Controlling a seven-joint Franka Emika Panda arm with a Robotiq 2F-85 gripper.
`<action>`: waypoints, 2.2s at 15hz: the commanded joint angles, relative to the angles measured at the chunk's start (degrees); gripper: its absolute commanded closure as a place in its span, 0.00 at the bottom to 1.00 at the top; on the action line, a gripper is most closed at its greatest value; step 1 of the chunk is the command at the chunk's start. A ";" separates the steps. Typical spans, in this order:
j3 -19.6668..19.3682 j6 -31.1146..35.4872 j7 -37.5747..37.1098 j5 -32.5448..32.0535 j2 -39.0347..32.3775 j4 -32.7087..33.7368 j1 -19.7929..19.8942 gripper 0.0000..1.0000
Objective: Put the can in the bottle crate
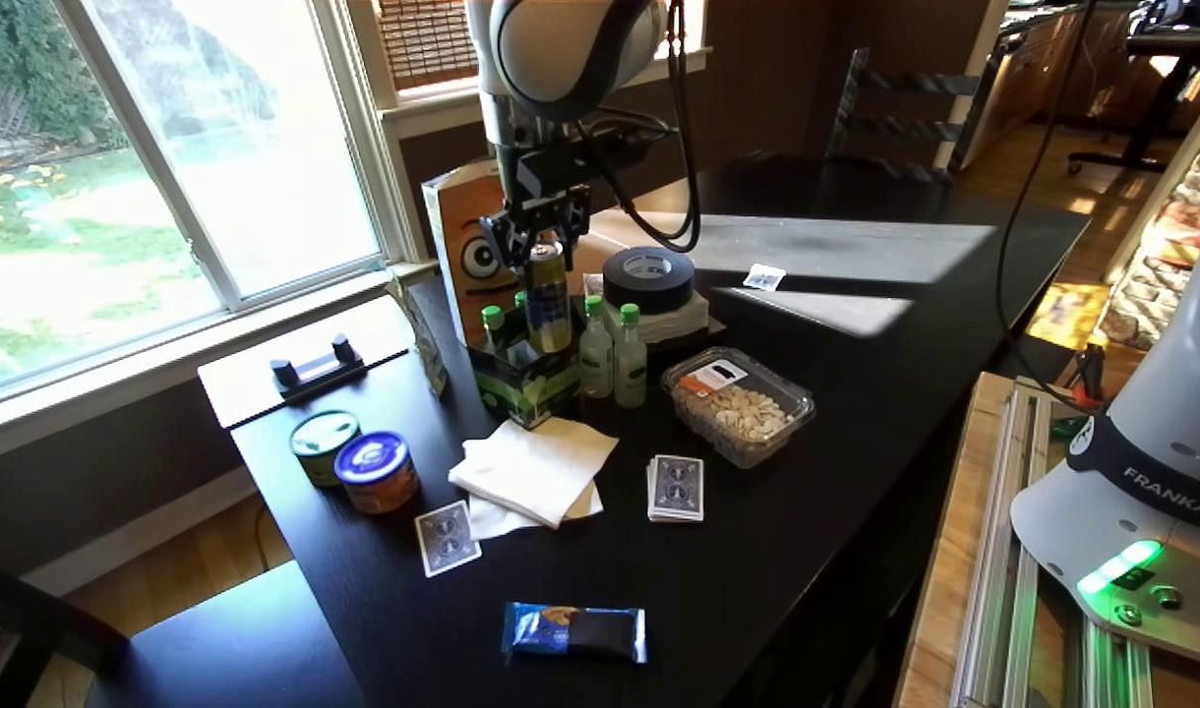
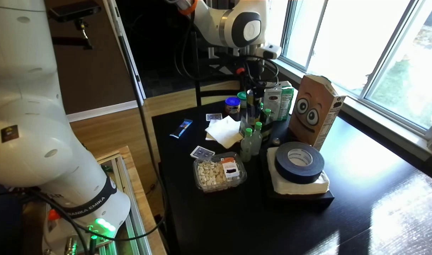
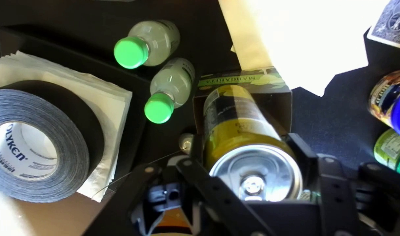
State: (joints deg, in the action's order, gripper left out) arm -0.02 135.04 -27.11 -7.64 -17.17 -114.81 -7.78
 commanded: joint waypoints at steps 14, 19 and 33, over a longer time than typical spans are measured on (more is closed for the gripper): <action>-1.55 1.18 -4.00 -1.81 -0.51 1.65 -2.77 0.62; -2.77 1.00 -5.56 -2.68 -0.65 1.70 -2.69 0.62; -3.21 0.88 -6.96 -6.61 -0.67 1.52 -4.79 0.62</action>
State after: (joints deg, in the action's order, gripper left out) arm -2.28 135.65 -31.49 -11.45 -18.51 -113.67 -12.34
